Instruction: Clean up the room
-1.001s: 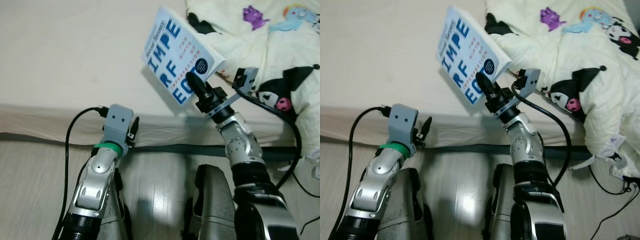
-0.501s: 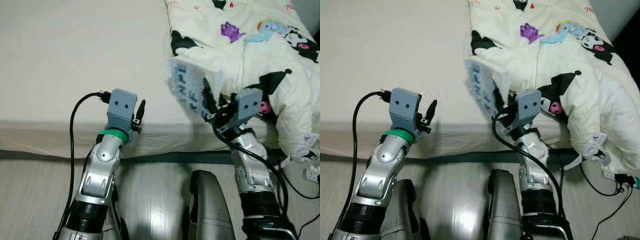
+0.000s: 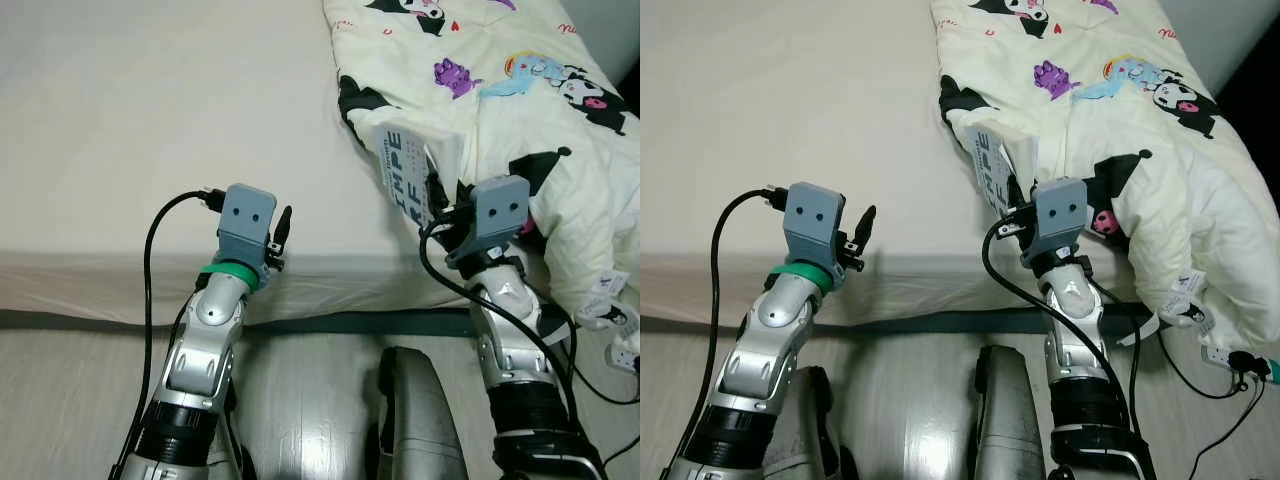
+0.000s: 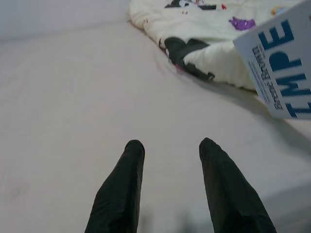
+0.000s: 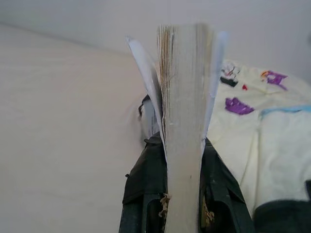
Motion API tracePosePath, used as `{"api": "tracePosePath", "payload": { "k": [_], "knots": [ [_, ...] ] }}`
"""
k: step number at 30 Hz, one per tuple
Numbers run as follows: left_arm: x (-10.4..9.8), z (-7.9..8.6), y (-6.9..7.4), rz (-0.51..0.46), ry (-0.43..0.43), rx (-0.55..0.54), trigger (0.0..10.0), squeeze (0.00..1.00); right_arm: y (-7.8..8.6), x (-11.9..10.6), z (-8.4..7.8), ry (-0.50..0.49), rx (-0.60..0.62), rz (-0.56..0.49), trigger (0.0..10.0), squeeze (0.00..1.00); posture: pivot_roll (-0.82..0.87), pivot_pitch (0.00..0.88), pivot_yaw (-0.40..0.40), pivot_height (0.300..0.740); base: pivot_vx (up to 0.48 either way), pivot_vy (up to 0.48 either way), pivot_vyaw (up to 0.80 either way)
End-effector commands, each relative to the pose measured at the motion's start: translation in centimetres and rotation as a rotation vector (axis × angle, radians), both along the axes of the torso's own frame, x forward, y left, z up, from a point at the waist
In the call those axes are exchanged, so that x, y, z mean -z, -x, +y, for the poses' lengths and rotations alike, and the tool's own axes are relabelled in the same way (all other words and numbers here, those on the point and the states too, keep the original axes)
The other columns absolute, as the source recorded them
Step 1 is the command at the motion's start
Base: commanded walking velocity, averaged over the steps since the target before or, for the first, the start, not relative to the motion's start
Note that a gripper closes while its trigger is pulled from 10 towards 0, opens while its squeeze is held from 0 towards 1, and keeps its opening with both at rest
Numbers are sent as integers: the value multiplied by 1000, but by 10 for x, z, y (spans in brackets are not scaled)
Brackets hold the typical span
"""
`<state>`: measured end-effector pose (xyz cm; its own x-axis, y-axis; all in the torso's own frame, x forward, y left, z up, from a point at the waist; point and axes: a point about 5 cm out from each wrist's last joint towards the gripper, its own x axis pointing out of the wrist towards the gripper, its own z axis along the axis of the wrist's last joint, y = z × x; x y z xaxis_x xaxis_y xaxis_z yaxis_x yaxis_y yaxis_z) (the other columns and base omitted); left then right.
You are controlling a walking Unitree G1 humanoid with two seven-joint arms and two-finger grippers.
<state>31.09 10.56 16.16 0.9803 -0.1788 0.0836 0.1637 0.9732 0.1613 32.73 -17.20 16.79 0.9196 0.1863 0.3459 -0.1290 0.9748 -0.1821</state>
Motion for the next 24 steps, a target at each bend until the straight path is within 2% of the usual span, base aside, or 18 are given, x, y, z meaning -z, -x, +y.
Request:
{"api": "tracePosePath", "payload": {
  "k": [1, 24],
  "knots": [
    [1, -3, 0, 3, 5, 4, 10000, 0, 0, -5, 1, 6, 6, -37, 10000, 0, -36, 33, 28, 584, 0, 0, 0],
    [2, -5, -4, 14, 6, -50, 10000, 0, 0, -3, 9, -3, -25, -34, 10000, 0, -30, 33, 22, 674, 0, 0, 0]
  ]
}}
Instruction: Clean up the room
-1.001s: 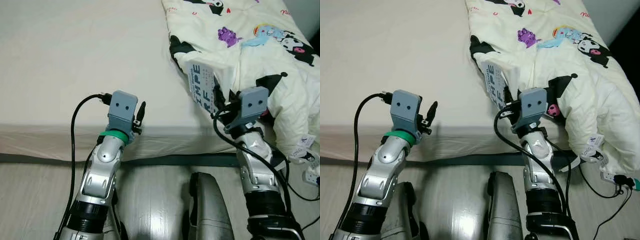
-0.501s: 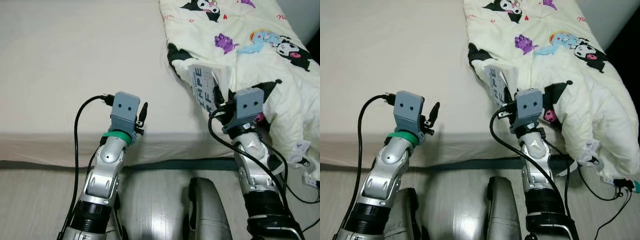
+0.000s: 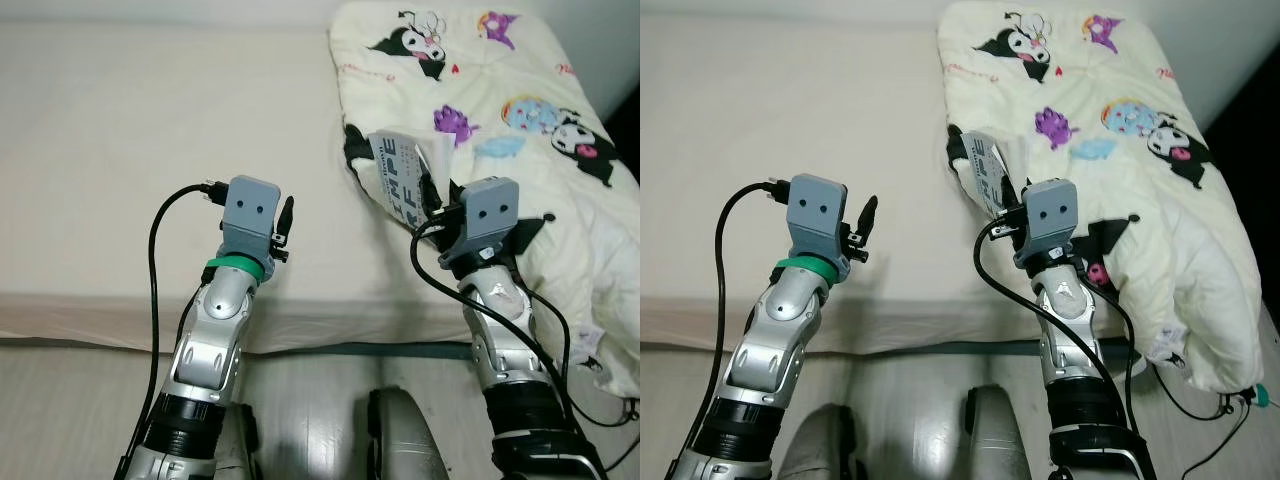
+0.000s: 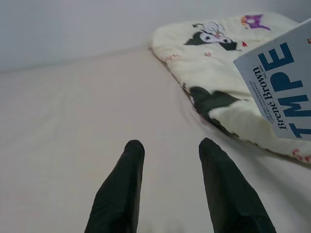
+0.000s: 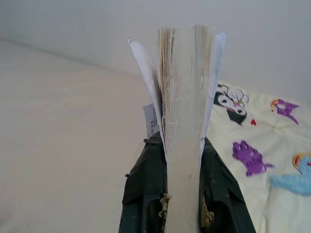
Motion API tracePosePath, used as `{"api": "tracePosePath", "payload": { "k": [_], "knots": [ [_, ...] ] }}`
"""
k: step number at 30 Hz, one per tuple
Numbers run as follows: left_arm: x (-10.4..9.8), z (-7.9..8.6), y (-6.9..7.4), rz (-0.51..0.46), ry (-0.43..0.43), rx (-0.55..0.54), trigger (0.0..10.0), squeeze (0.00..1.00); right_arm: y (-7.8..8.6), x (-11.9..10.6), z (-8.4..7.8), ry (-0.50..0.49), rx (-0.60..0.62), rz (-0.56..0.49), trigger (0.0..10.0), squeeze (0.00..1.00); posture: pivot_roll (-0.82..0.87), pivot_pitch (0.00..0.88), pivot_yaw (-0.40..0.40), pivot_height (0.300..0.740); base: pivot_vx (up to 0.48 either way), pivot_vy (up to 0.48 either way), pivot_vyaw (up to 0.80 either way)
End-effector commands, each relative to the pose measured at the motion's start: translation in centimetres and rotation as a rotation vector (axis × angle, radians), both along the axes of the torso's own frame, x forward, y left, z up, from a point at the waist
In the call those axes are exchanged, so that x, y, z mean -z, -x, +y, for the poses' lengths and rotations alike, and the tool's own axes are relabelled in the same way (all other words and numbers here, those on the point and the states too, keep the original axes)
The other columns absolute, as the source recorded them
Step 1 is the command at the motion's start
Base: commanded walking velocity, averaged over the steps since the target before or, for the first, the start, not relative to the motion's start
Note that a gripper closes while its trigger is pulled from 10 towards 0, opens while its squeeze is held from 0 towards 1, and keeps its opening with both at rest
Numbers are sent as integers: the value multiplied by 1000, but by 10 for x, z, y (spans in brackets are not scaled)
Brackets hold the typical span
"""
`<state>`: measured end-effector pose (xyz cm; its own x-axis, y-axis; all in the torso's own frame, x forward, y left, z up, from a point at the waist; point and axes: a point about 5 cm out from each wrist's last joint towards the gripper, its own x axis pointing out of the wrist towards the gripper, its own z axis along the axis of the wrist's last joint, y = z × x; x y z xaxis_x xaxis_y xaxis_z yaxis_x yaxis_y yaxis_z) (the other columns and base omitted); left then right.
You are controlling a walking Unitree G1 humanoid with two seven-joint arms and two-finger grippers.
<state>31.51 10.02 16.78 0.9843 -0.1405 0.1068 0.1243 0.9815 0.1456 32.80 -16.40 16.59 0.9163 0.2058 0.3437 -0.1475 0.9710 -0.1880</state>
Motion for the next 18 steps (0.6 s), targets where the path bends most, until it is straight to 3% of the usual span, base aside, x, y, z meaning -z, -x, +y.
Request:
{"api": "tracePosePath", "payload": {
  "k": [1, 7, 11, 18],
  "knots": [
    [9, 0, 0, 39, -10, -14, 10000, 0, 1, -4, 1, -10, -7, -33, 10000, 0, -30, 31, 22, 679, 0, 0, 0],
    [17, 1, 0, 65, -23, 2, 10000, 0, 2, 1, 2, -17, -7, -19, 10000, 0, -35, 25, 24, 694, 0, 0, 0],
    [41, 7, 3, 120, -99, 81, 10000, 0, 7, 28, 7, -83, -4, 94, 10000, 0, -38, 21, 31, 699, 0, 0, 0],
    [43, 5, 5, 137, -63, 127, 10000, 0, 13, 45, 12, -183, 3, 158, 10000, 0, -39, 16, 39, 699, 0, 0, 0]
  ]
}}
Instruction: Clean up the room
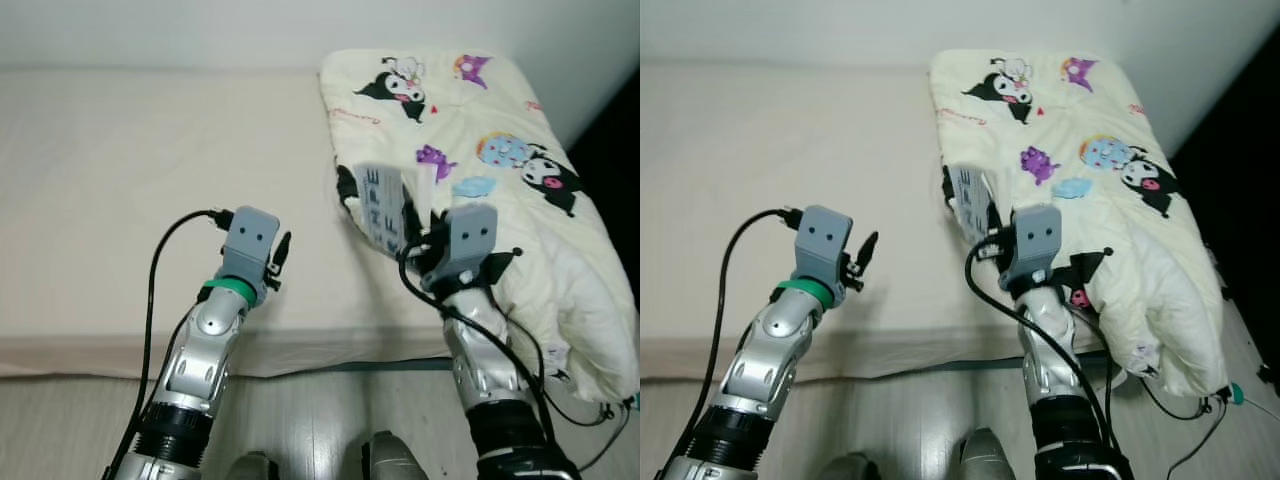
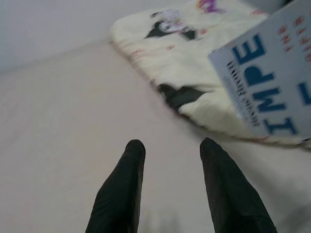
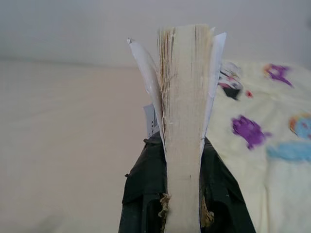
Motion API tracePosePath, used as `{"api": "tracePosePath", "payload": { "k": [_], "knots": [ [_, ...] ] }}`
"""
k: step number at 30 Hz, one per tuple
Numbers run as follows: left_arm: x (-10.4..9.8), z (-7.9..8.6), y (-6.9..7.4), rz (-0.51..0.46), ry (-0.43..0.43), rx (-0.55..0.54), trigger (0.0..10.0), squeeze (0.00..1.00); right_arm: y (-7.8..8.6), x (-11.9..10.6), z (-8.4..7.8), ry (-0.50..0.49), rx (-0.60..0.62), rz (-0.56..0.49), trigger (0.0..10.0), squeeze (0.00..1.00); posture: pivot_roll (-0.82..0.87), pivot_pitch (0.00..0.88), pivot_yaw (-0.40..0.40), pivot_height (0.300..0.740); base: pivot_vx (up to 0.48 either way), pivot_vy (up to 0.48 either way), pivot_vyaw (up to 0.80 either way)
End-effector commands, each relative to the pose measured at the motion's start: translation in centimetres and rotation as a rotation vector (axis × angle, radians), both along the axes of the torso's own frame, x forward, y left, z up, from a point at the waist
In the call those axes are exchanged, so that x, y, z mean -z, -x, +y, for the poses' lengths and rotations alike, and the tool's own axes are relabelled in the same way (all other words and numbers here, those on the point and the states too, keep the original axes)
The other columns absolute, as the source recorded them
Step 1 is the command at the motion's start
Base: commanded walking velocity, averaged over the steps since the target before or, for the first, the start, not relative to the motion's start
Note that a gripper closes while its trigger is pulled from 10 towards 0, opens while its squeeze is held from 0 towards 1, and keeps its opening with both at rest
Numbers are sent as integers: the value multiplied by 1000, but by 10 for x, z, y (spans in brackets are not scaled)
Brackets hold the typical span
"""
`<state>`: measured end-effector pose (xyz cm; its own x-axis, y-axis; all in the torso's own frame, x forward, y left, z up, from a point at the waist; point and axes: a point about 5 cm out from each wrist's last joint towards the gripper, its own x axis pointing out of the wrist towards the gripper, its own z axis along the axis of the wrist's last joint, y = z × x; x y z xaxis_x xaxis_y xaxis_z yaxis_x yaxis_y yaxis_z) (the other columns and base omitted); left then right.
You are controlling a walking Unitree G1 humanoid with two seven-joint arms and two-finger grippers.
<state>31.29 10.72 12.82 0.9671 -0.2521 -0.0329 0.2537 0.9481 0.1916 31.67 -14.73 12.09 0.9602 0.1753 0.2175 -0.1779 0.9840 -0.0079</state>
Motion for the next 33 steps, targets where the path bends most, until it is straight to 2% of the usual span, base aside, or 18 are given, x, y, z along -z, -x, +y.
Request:
{"api": "tracePosePath", "payload": {
  "k": [1, 8, 15, 33],
  "knots": [
    [2, -4, 2, 8, 18, 19, 10000, 0, 2, 2, -3, -36, 20, 2, 10000, 0, -40, 15, 41, 699, 0, 0, 0],
    [1, -8, -2, 3, 33, 34, 10000, 0, 3, 5, 2, -50, 13, 6, 10000, 0, -45, 12, 48, 699, 0, 0, 0],
    [2, -6, -2, 8, 39, 23, 10000, 0, 2, 5, 0, -54, 16, 5, 10000, 0, -43, 13, 48, 699, 0, 0, 0],
    [3, -2, -5, 7, 31, 2, 10000, 0, 1, 5, 1, -54, 12, 3, 10000, 0, -40, 12, 51, 699, 0, 279, 0]
  ]
}}
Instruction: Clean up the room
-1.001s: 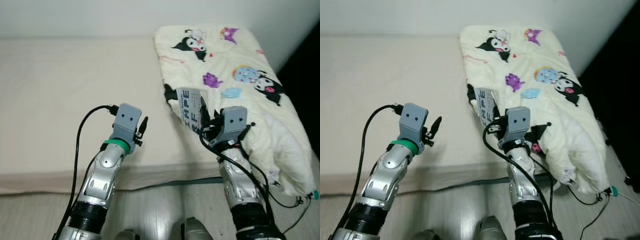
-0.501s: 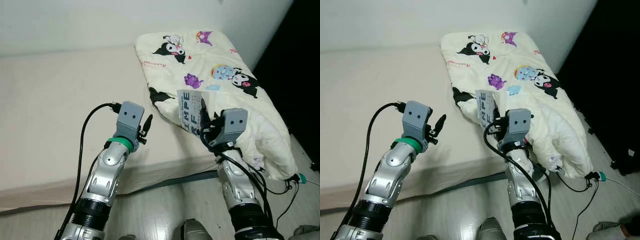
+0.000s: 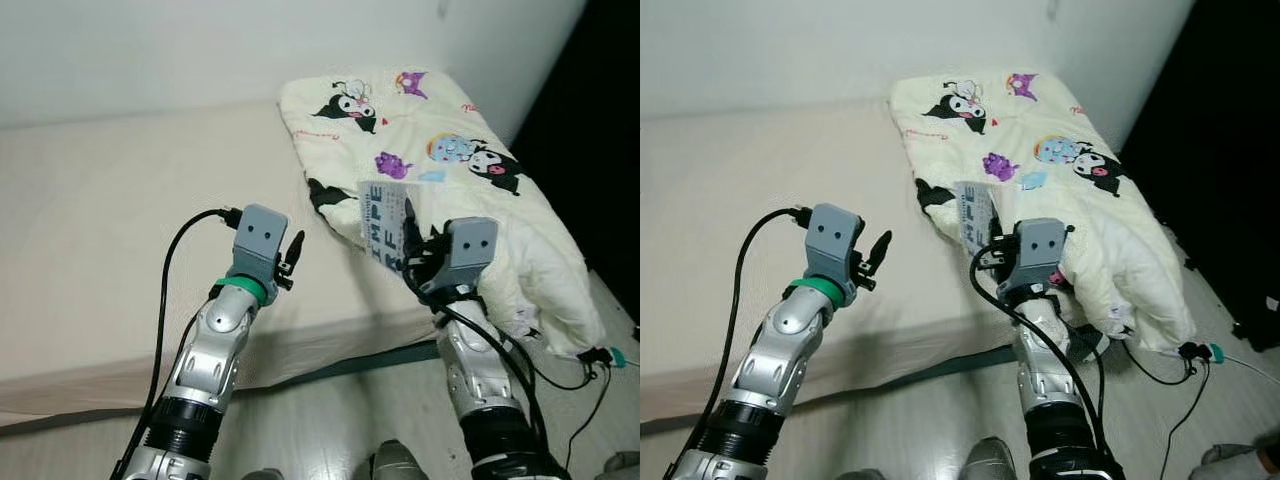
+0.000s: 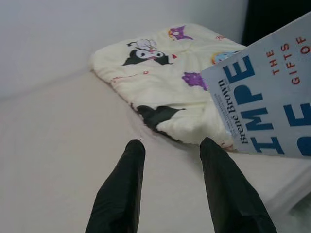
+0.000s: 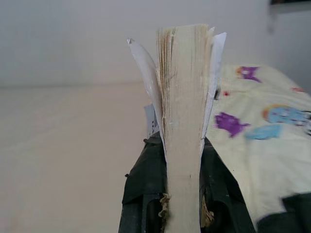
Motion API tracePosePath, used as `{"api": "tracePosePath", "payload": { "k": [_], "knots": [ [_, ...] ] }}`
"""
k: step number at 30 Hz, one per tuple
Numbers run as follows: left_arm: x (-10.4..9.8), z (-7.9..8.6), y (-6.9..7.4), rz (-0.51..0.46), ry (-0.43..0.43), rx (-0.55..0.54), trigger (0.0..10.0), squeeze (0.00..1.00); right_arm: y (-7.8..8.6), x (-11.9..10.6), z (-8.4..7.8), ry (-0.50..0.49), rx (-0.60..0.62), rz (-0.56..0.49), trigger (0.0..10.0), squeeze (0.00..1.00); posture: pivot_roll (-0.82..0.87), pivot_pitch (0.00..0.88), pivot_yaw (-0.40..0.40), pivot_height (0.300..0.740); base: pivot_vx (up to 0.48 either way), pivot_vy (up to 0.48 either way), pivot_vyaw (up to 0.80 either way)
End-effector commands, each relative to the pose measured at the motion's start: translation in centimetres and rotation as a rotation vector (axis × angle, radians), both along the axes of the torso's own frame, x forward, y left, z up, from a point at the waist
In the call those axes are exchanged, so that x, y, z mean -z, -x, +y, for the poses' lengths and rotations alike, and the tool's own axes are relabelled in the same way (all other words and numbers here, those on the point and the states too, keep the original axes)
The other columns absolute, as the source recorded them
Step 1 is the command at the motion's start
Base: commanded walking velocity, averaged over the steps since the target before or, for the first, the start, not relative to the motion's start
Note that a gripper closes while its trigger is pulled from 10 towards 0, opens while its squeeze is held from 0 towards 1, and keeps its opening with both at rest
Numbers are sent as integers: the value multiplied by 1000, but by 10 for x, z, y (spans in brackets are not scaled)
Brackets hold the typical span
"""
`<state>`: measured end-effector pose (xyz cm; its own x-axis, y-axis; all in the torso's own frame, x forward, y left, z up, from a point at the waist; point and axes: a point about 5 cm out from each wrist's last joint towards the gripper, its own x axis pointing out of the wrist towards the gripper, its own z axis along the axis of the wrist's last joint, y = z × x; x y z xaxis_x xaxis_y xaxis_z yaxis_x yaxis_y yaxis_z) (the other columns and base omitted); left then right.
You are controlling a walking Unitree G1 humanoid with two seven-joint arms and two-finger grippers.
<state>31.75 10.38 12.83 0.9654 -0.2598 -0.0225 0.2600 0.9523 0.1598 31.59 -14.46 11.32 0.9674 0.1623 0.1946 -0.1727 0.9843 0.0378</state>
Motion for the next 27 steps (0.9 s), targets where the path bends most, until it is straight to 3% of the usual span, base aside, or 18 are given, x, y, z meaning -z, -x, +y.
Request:
{"api": "tracePosePath", "payload": {
  "k": [1, 27],
  "knots": [
    [3, 1, -1, 8, -3, -7, 10000, 0, 0, -3, -2, -14, 7, -28, 10000, 0, -39, 11, 52, 699, 0, 304, 0],
    [1, 5, -3, -1, -10, -20, 10000, 0, -1, -2, 2, -15, 2, -30, 10000, 0, -31, 7, 60, 699, 0, 448, 0]
  ]
}}
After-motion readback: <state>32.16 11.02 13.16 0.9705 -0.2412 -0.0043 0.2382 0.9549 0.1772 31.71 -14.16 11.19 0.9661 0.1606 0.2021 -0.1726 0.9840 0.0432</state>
